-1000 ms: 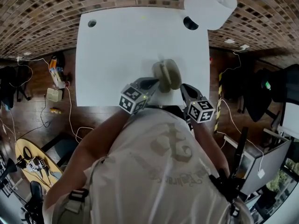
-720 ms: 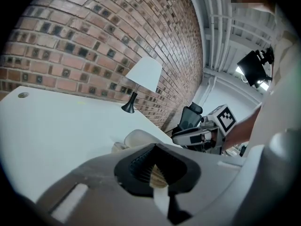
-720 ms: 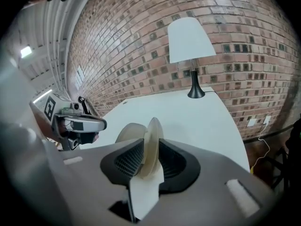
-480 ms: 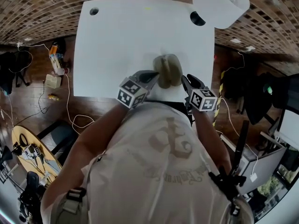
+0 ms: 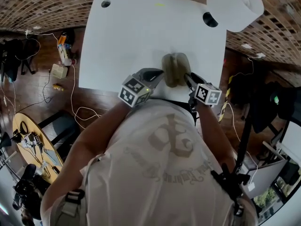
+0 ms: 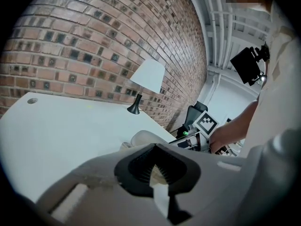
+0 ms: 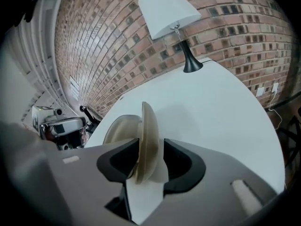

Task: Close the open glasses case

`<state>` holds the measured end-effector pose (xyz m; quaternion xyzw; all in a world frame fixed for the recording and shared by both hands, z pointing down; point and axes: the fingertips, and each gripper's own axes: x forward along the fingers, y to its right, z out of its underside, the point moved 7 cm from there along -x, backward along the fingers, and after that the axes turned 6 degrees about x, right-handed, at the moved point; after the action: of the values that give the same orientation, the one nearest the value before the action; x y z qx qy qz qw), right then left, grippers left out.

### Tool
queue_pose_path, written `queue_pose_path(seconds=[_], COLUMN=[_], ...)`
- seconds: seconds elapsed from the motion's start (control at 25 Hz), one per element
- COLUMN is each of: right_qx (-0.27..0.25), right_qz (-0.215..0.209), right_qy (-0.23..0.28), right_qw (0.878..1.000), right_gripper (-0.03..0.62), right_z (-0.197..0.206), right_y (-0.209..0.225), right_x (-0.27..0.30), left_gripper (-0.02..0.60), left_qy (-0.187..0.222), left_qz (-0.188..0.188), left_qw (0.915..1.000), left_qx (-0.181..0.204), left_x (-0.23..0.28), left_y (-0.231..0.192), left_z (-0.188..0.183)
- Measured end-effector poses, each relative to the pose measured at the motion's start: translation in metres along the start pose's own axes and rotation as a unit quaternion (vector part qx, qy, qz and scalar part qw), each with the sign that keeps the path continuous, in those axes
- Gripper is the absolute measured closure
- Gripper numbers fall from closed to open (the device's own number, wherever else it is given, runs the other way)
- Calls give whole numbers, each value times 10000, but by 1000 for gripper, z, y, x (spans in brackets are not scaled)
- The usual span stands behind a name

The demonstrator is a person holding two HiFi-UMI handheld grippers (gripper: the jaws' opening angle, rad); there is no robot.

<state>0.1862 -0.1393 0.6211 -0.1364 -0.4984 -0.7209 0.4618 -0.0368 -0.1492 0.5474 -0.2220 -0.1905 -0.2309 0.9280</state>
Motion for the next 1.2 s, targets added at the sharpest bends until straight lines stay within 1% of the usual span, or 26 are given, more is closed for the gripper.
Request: queue_pose_path(seconds=[0.2, 0.28, 0.48, 0.68, 0.84, 0.96, 1.04, 1.08, 1.2], right_qx=[369, 404, 551, 613, 560, 319, -49, -249, -777], right_qz=[-358, -339, -330, -116, 188, 628, 1014, 1141, 1325], right_qy=[-36, -71, -5, 232, 488, 615, 624, 620, 657], right_qw=[9987, 9986, 9979, 9978, 9971, 9956, 9929, 9912, 9859], right_gripper=[431, 467, 470, 470, 470, 470, 470, 469, 465], right_z=[-2, -3, -8, -21, -40, -54, -62, -64, -64], right_y=[1, 1, -1, 10, 30, 44, 49, 52, 52], right_x=[15, 17, 12, -3, -23, -39, -48, -49, -45], left_gripper=[575, 575, 575, 575, 575, 575, 575, 575, 575], left_qy=[63, 87, 106, 94, 59, 83, 65, 56, 62], left_qz=[-212, -292, -259, -99, 12, 74, 76, 68, 41], left_qw=[9998, 9995, 9996, 9999, 9999, 9998, 9999, 9999, 9999], left_qx=[5, -14, -48, 45, 113, 141, 135, 130, 98], left_x=[-18, -24, -28, -22, -17, -15, -16, -17, -19], left_y=[-4, -7, -6, -5, -4, -2, -2, -2, -3], left_z=[4, 6, 4, 0, 0, -3, -2, -2, 0])
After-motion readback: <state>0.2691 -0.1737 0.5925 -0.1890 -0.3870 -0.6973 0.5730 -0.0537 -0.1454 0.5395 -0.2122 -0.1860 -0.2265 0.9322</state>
